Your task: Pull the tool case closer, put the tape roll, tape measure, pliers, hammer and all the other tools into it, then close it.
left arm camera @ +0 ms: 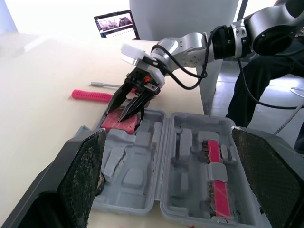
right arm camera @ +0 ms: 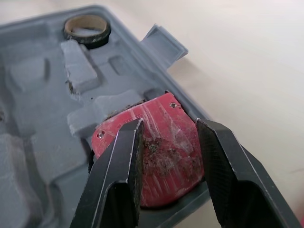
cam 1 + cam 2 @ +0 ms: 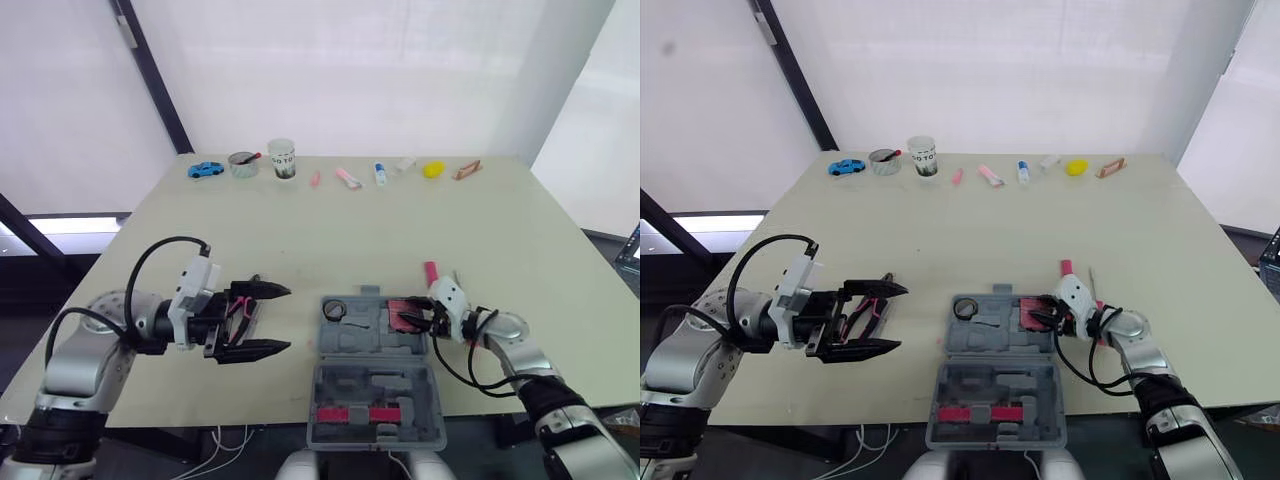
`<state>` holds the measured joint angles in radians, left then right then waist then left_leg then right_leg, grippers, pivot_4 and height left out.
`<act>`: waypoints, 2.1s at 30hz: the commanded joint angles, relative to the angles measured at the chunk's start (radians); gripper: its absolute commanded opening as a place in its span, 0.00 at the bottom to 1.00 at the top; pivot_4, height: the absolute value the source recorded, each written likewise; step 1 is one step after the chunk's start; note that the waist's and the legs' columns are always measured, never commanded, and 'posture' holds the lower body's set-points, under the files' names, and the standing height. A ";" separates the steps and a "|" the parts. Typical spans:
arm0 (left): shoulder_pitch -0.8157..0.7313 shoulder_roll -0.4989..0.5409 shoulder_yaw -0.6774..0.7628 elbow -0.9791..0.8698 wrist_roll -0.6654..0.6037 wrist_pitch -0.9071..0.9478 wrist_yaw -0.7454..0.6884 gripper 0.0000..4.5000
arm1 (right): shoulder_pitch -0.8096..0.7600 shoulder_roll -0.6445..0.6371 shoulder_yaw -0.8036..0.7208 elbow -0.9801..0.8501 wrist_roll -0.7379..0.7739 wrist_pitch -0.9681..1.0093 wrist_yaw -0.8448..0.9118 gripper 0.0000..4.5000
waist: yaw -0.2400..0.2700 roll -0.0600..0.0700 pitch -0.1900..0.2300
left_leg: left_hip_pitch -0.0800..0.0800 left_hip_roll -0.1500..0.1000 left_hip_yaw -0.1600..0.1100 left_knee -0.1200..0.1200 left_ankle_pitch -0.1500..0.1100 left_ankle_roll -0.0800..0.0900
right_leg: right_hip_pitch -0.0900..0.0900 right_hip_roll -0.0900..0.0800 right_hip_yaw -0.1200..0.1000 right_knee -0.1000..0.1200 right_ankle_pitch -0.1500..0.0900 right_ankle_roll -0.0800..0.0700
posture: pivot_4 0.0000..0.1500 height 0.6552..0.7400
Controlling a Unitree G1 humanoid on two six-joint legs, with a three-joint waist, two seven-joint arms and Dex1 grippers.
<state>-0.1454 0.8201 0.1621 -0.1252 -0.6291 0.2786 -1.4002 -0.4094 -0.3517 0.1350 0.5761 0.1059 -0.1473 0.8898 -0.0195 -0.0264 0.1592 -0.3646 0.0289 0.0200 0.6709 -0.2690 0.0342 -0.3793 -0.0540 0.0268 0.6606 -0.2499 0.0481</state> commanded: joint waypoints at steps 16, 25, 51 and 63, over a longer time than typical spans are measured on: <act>0.195 -0.171 0.257 0.148 0.060 -0.174 0.312 1.00 | 0.436 -0.088 -0.381 -0.588 0.269 0.073 -0.145 0.40 | 0.007 0.004 0.002 | -0.034 -0.001 0.000 -0.002 0.000 0.000 | -0.032 -0.001 -0.001 -0.001 0.003 0.004 | 1.00 1.00; 0.277 -0.221 0.401 0.256 0.036 -0.210 0.458 1.00 | 0.702 -0.048 -0.555 -0.610 0.321 0.008 -0.200 0.52 | 0.008 0.004 0.002 | -0.030 -0.001 0.001 0.000 0.000 0.000 | -0.030 -0.001 0.000 0.001 0.001 0.000 | 1.00 1.00; 0.307 -0.246 0.306 0.271 0.193 -0.214 0.610 1.00 | 0.798 -0.166 -0.531 -0.797 0.479 0.127 -0.032 0.98 | 0.008 0.003 -0.002 | -0.031 0.001 0.003 0.000 0.000 0.000 | -0.031 -0.014 -0.008 -0.001 0.001 -0.001 | 1.00 1.00; 0.108 -0.266 0.146 0.188 0.299 0.044 0.861 1.00 | 0.453 -0.280 -0.310 -0.823 0.480 0.242 0.145 0.98 | 0.012 0.002 -0.002 | -0.032 -0.003 0.001 0.000 0.000 0.000 | -0.030 -0.009 -0.010 0.000 0.004 0.004 | 1.00 1.00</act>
<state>-0.0168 0.5549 0.3149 0.0949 -0.3437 0.2999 -0.5718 0.0717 -0.6199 -0.1808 -0.2186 0.5670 0.0903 1.0126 -0.0079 -0.0242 0.1572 -0.3967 0.0262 0.0204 0.6710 -0.2688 0.0341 -0.4093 -0.0625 0.0168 0.6606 -0.2462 0.0522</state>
